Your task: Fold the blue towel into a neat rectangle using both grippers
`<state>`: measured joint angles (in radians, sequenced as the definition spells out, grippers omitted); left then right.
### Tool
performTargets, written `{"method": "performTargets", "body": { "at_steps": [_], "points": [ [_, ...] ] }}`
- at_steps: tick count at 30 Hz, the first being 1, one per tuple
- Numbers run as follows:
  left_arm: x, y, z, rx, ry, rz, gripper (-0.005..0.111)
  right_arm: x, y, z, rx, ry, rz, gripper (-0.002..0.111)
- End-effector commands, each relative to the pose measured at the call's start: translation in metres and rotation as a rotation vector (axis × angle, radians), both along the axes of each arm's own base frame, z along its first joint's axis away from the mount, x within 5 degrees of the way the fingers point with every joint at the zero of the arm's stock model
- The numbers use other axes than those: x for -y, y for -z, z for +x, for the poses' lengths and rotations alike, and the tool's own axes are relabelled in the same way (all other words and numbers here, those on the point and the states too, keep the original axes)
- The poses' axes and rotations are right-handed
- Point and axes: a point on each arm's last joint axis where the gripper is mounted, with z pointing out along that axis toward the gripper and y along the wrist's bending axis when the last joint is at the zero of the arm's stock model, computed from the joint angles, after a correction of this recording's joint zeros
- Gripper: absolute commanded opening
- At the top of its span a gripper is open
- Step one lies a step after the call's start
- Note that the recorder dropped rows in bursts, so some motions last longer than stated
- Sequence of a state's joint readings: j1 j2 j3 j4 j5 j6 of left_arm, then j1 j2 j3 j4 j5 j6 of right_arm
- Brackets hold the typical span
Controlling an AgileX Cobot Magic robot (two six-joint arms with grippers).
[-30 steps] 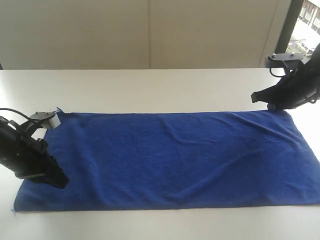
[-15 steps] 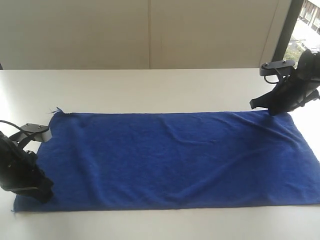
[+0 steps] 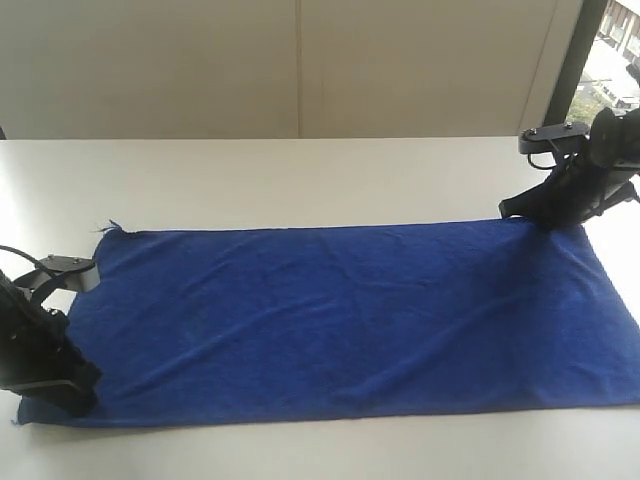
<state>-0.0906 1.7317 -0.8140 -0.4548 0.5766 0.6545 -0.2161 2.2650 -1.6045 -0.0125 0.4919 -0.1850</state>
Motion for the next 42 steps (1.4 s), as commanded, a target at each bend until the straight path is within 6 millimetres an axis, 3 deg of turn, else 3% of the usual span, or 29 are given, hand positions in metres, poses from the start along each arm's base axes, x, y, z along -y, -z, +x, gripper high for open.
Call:
{"method": "performTargets", "body": {
  "at_steps": [1, 4, 8, 10, 13, 16, 19, 20, 25, 27, 32, 42],
  "points": [
    [-0.003, 0.008, -0.006, -0.03, 0.029, 0.033, 0.0, 0.003, 0.014, -0.004, -0.057, -0.001, -0.004, 0.0],
    [0.005, -0.01, 0.003, 0.029, 0.034, -0.056, 0.0, 0.001, -0.009, -0.003, 0.001, 0.006, 0.001, 0.0],
    [0.012, -0.048, 0.016, 0.189, 0.033, -0.129, 0.0, 0.0, -0.053, -0.004, 0.1, 0.004, -0.019, 0.0],
    [0.011, -0.065, 0.027, 0.286, 0.029, -0.119, 0.0, -0.001, -0.073, -0.009, 0.104, -0.006, -0.026, 0.0],
    [0.005, -0.074, 0.047, 0.441, -0.007, -0.047, 0.0, -0.003, -0.085, -0.02, 0.037, -0.012, -0.016, 0.0],
    [0.0, -0.061, 0.088, 0.593, 0.019, 0.063, 0.0, -0.007, -0.089, -0.044, -0.162, -0.042, 0.014, 0.0],
    [0.005, -0.037, 0.121, 0.519, 0.061, 0.038, 0.0, -0.014, -0.089, -0.072, -0.202, -0.047, 0.022, 0.0],
    [0.007, -0.032, 0.136, 0.525, 0.062, 0.037, 0.0, -0.018, -0.091, -0.092, -0.211, -0.046, 0.025, 0.0],
    [0.009, -0.019, 0.172, 0.559, 0.078, 0.052, 0.0, -0.035, -0.081, -0.162, -0.231, 0.016, 0.057, 0.0],
    [0.009, -0.015, 0.177, 0.561, 0.085, 0.059, 0.0, -0.037, -0.074, -0.173, -0.23, 0.023, 0.06, 0.0],
    [-0.004, 0.004, 0.182, 0.525, 0.055, 0.072, 0.0, -0.038, -0.071, -0.177, -0.225, 0.039, 0.066, 0.0],
    [-0.009, 0.002, 0.187, 0.573, 0.018, 0.096, 0.0, -0.037, -0.073, -0.172, -0.165, 0.062, 0.065, 0.0]
  ]
}}
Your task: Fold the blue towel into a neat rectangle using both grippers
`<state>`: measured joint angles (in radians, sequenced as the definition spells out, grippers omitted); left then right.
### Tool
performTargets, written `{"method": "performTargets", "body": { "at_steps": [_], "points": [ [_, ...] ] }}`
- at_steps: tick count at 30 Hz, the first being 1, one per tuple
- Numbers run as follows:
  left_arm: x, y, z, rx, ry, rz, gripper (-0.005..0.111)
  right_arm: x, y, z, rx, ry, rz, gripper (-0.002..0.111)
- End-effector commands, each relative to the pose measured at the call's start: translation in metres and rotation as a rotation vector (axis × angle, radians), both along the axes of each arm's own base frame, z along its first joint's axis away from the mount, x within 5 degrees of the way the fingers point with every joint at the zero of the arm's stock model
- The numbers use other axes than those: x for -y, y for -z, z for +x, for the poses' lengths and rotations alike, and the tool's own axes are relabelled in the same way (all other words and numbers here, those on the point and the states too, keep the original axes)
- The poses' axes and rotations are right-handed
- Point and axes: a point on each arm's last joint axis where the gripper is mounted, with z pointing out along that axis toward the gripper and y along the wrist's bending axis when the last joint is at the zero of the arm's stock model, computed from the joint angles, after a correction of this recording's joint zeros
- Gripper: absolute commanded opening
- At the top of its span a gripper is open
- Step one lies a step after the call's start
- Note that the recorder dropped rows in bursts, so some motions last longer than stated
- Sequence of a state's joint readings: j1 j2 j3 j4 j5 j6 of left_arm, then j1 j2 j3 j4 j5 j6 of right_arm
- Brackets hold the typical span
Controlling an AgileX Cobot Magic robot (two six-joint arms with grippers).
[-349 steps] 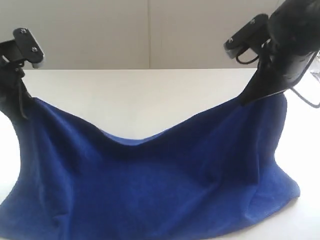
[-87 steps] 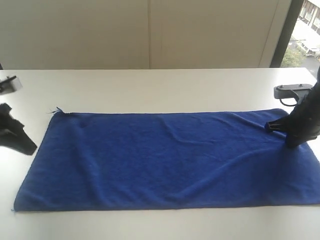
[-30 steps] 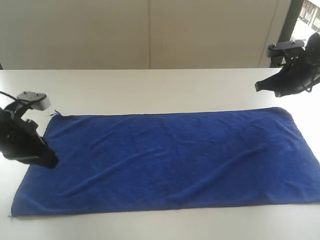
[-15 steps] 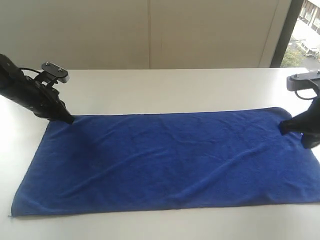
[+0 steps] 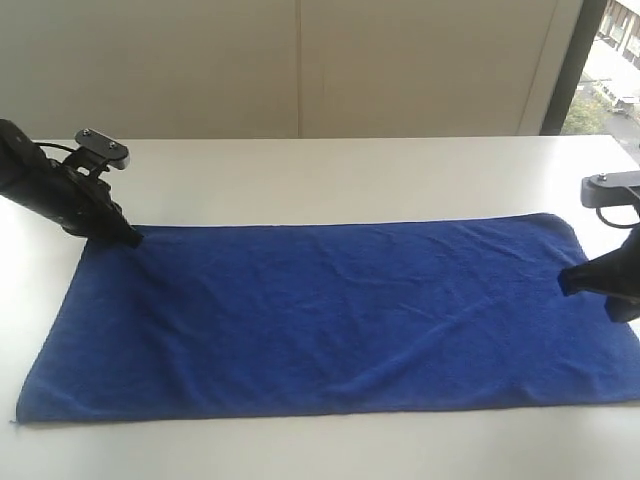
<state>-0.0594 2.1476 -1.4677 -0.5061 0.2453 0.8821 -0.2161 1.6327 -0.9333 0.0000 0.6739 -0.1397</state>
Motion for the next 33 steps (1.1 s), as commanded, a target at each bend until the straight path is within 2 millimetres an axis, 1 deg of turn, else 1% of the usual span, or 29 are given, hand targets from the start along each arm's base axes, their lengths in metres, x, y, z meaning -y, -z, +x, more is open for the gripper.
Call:
{"method": "performTargets", "body": {
  "at_steps": [1, 4, 6, 8, 10, 12, 16, 17, 18, 21, 24, 28, 31, 33],
  "points": [
    [-0.001, 0.004, -0.001, -0.024, 0.0, -0.007, 0.0, 0.002, -0.003, 0.004, 0.071, 0.034, -0.01, 0.0],
    [0.0, -0.003, -0.002, -0.024, 0.0, -0.024, 0.0, 0.004, -0.007, 0.011, 0.149, 0.065, -0.015, 0.002],
    [0.002, -0.013, -0.003, -0.009, -0.011, -0.051, 0.0, 0.006, -0.009, 0.017, 0.19, 0.064, -0.022, 0.011],
    [0.003, -0.031, -0.004, 0.028, -0.019, -0.079, 0.0, 0.009, -0.009, 0.022, 0.208, 0.07, -0.028, 0.024],
    [0.005, -0.054, -0.008, 0.064, -0.016, -0.107, 0.0, 0.018, -0.005, 0.029, 0.207, 0.088, -0.032, 0.038],
    [0.006, -0.078, -0.016, 0.089, 0.007, -0.123, 0.0, 0.03, 0.001, 0.037, 0.186, 0.115, -0.031, 0.047],
    [0.009, -0.132, -0.043, 0.113, 0.07, -0.164, 0.0, 0.051, 0.016, 0.054, 0.121, 0.123, -0.033, 0.049],
    [0.009, -0.146, -0.051, 0.131, 0.059, -0.18, 0.0, 0.053, 0.023, 0.059, 0.09, 0.111, -0.03, 0.049],
    [0.009, -0.156, -0.058, 0.146, 0.049, -0.189, 0.0, 0.055, 0.026, 0.063, 0.072, 0.096, -0.03, 0.049],
    [0.005, -0.188, -0.091, 0.226, 0.044, -0.186, 0.0, 0.057, 0.041, 0.073, 0.044, 0.094, -0.011, 0.049],
    [-0.002, -0.201, -0.121, 0.257, 0.035, -0.168, 0.0, 0.058, 0.051, 0.077, 0.026, 0.095, -0.005, 0.049],
    [-0.019, -0.204, -0.154, 0.302, -0.038, -0.154, 0.0, 0.059, 0.052, 0.08, 0.034, 0.097, -0.006, 0.047],
    [-0.033, -0.205, -0.171, 0.349, -0.139, -0.161, 0.0, 0.059, 0.053, 0.081, 0.044, 0.095, -0.009, 0.043],
    [-0.038, -0.205, -0.179, 0.361, -0.163, -0.158, 0.0, 0.06, 0.054, 0.082, 0.048, 0.095, -0.01, 0.041]
  ]
}}
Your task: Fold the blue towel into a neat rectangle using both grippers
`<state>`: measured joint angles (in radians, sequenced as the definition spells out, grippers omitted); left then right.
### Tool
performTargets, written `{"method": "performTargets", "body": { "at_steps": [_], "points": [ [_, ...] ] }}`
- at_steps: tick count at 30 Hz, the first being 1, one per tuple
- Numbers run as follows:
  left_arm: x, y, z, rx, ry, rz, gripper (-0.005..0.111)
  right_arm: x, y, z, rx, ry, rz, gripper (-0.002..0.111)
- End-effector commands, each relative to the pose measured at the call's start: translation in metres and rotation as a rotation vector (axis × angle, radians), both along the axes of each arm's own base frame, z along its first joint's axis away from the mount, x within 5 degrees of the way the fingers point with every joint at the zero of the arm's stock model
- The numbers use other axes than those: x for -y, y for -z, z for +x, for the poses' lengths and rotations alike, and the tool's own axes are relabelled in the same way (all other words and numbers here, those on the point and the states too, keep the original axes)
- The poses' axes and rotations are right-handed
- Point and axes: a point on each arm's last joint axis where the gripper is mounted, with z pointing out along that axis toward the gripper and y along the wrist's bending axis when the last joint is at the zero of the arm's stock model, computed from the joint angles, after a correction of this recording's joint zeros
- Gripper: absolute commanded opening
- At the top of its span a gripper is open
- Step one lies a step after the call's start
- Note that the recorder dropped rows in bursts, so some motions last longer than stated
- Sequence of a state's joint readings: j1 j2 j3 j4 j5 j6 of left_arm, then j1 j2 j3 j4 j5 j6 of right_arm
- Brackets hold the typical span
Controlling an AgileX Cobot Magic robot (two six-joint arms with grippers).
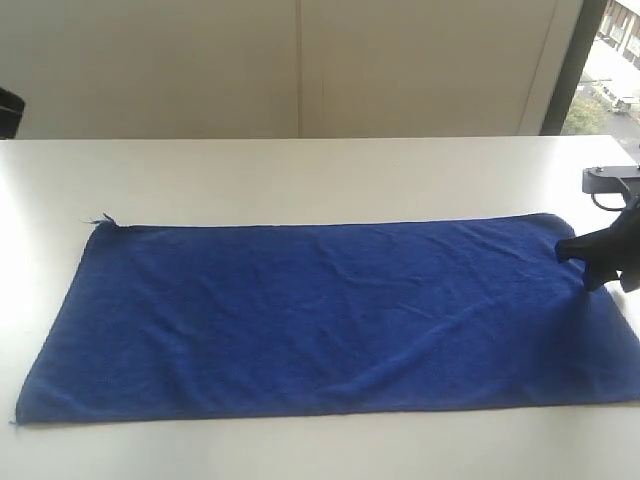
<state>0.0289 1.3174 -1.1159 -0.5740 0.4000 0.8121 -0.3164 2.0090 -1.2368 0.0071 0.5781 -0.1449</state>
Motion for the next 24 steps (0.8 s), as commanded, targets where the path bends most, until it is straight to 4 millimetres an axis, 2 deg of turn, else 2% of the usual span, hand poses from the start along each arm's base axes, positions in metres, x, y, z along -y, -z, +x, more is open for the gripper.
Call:
{"method": "performTargets", "body": {
  "at_steps": [1, 10, 15, 21, 24],
  "points": [
    [-0.015, 0.0, -0.021, 0.029, -0.092, -0.023, 0.0, 0.003, 0.001, 0.003, 0.02, -0.007, -0.008, 0.041],
    [-0.016, -0.001, -0.028, 0.031, -0.096, -0.023, 0.0, -0.003, 0.018, 0.004, -0.016, -0.016, 0.07, 0.041],
    [-0.016, 0.003, -0.029, 0.021, -0.095, -0.022, 0.0, -0.004, 0.029, 0.001, -0.069, -0.024, 0.084, 0.024],
    [-0.016, 0.003, -0.029, 0.021, -0.095, -0.02, 0.0, 0.0, 0.028, -0.001, -0.091, -0.033, 0.034, 0.002],
    [-0.016, 0.003, -0.029, 0.021, -0.095, -0.02, 0.0, 0.01, 0.028, -0.007, -0.154, -0.014, -0.061, 0.0]
  ]
}}
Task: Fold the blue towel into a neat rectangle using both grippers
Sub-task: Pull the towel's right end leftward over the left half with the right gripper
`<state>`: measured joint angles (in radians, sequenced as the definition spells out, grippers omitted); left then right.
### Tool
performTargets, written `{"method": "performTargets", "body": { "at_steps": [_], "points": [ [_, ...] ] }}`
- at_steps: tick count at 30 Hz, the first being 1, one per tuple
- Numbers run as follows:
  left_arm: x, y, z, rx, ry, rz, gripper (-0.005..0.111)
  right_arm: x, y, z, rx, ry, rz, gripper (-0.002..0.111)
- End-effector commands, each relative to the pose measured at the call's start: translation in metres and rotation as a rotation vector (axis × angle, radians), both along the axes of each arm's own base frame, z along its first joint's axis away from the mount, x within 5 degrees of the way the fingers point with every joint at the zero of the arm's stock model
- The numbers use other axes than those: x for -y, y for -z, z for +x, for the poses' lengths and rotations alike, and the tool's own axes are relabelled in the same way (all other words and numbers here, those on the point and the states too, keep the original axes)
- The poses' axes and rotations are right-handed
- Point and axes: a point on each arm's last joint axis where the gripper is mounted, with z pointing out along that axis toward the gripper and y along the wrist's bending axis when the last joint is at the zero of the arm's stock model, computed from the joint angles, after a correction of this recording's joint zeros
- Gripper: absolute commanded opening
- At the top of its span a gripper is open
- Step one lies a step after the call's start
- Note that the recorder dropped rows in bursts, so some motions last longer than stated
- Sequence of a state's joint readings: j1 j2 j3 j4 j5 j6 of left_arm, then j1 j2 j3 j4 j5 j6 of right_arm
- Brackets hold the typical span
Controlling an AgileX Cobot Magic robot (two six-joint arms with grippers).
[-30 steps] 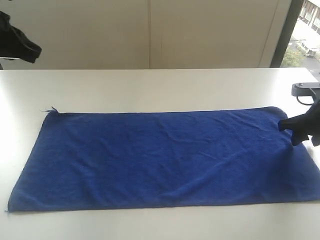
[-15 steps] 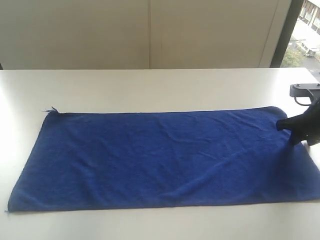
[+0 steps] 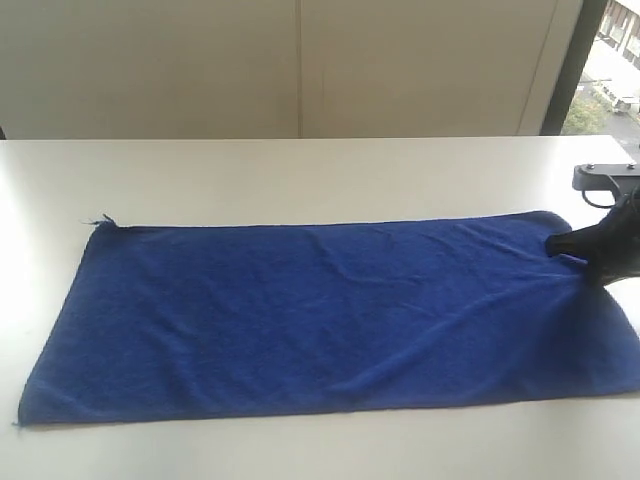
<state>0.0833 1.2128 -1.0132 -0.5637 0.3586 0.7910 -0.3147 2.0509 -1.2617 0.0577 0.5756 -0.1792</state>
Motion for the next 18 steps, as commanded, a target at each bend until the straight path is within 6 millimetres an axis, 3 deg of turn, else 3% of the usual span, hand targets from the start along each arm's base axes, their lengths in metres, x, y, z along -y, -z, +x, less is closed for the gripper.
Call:
{"method": "performTargets", "body": {
  "at_steps": [1, 5, 8, 11, 15, 18],
  "points": [
    [0.0, 0.0, -0.002, -0.006, -0.006, -0.019, 0.0, 0.014, 0.018, -0.015, -0.16, -0.004, -0.107, 0.0],
    [0.001, 0.002, -0.004, -0.032, 0.014, -0.024, 0.0, 0.029, 0.011, -0.022, -0.176, 0.029, -0.141, 0.0],
    [0.003, 0.003, -0.006, -0.054, 0.029, -0.029, 0.0, 0.02, -0.01, -0.016, -0.09, 0.028, -0.12, 0.0],
    [0.003, 0.004, -0.006, -0.059, 0.032, -0.033, 0.0, -0.006, -0.031, -0.003, -0.015, -0.046, -0.06, 0.0],
    [0.005, 0.003, -0.006, -0.061, 0.033, -0.057, 0.0, -0.041, -0.042, 0.009, 0.001, -0.13, -0.04, 0.0],
    [0.005, 0.003, -0.006, -0.062, 0.034, -0.058, 0.0, -0.077, -0.05, 0.019, 0.013, -0.224, -0.035, 0.0]
  ]
}}
